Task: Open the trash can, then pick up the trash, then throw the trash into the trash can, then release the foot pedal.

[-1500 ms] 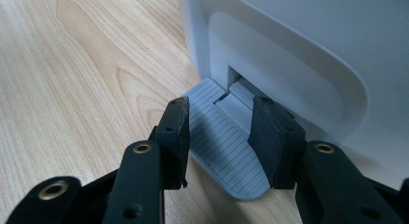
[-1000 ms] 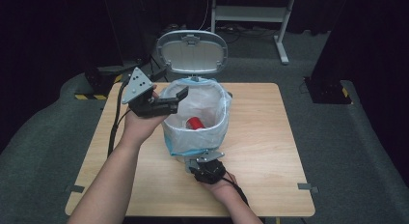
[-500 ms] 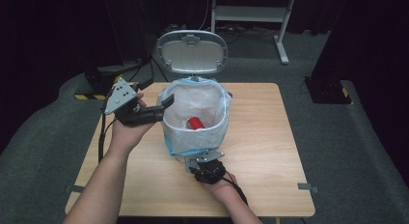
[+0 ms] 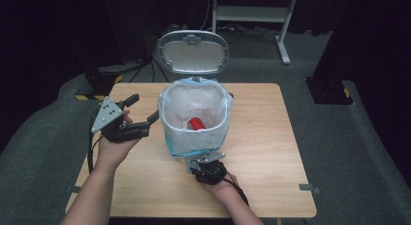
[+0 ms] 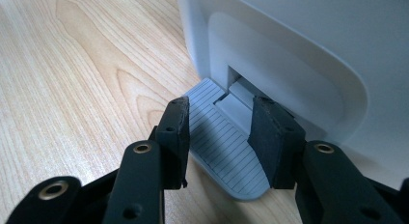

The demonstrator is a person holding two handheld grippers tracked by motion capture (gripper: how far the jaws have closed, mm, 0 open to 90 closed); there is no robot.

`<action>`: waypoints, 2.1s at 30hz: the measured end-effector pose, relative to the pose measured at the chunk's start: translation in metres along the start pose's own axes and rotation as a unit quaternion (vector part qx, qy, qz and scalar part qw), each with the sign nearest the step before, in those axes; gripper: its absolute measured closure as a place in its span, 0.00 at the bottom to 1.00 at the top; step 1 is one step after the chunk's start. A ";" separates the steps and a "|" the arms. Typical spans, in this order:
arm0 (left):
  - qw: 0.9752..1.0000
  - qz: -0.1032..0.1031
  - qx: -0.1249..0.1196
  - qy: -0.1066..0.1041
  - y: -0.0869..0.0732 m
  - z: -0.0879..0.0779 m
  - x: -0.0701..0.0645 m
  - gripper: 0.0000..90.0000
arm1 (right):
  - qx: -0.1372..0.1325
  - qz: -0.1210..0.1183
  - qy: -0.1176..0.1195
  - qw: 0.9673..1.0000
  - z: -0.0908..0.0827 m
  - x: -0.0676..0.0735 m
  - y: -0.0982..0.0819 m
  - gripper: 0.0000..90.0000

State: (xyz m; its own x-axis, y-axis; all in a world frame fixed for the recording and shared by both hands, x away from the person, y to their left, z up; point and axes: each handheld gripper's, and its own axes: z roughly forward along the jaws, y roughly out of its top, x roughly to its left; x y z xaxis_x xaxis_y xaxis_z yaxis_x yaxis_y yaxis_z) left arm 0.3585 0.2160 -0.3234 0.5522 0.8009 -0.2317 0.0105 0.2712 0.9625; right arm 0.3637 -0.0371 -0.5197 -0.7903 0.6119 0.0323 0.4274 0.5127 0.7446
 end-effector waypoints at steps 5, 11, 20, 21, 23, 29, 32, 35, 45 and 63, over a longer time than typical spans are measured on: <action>1.000 -0.009 0.014 0.008 -0.015 -0.016 0.015 0.19 | 0.000 0.000 0.000 1.000 0.000 0.000 0.000 0.65; 0.998 -0.021 0.041 0.030 -0.044 -0.030 0.034 0.20 | 0.000 0.001 -0.001 1.000 0.000 0.000 0.000 0.65; 0.987 -0.055 0.129 0.077 -0.121 -0.062 0.062 0.21 | -0.002 -0.001 0.002 1.000 0.000 0.000 0.000 0.65; 0.987 -0.055 0.129 0.077 -0.121 -0.062 0.062 0.21 | -0.002 -0.001 0.002 1.000 0.000 0.000 0.000 0.65; 0.983 -0.049 0.153 0.087 -0.136 -0.068 0.068 0.21 | -0.003 -0.001 0.002 1.000 0.000 0.000 0.000 0.65; 0.971 -0.048 0.206 0.114 -0.173 -0.075 0.078 0.21 | -0.003 -0.002 0.001 1.000 0.000 0.000 0.000 0.65; 0.959 -0.019 0.246 0.137 -0.192 -0.078 0.081 0.21 | -0.003 0.000 0.001 1.000 0.000 0.000 0.000 0.65; 0.952 -0.010 0.269 0.143 -0.195 -0.077 0.081 0.20 | -0.001 0.001 0.001 1.000 0.000 0.000 0.000 0.65; 0.950 -0.011 0.269 0.155 -0.197 -0.077 0.078 0.23 | -0.003 0.001 0.005 1.000 0.000 0.000 0.000 0.65; 0.949 -0.040 0.275 0.148 -0.195 -0.079 0.081 0.24 | -0.027 -0.004 0.004 1.000 -0.045 -0.018 -0.014 0.49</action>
State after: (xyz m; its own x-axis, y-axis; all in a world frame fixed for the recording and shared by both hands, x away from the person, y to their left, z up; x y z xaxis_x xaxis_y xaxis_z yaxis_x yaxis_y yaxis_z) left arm 0.3350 0.2698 -0.5412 0.2734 0.9267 -0.2579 0.5216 0.0825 0.8492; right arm 0.3522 -0.0817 -0.5005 -0.7966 0.6036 0.0316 0.3975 0.4838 0.7797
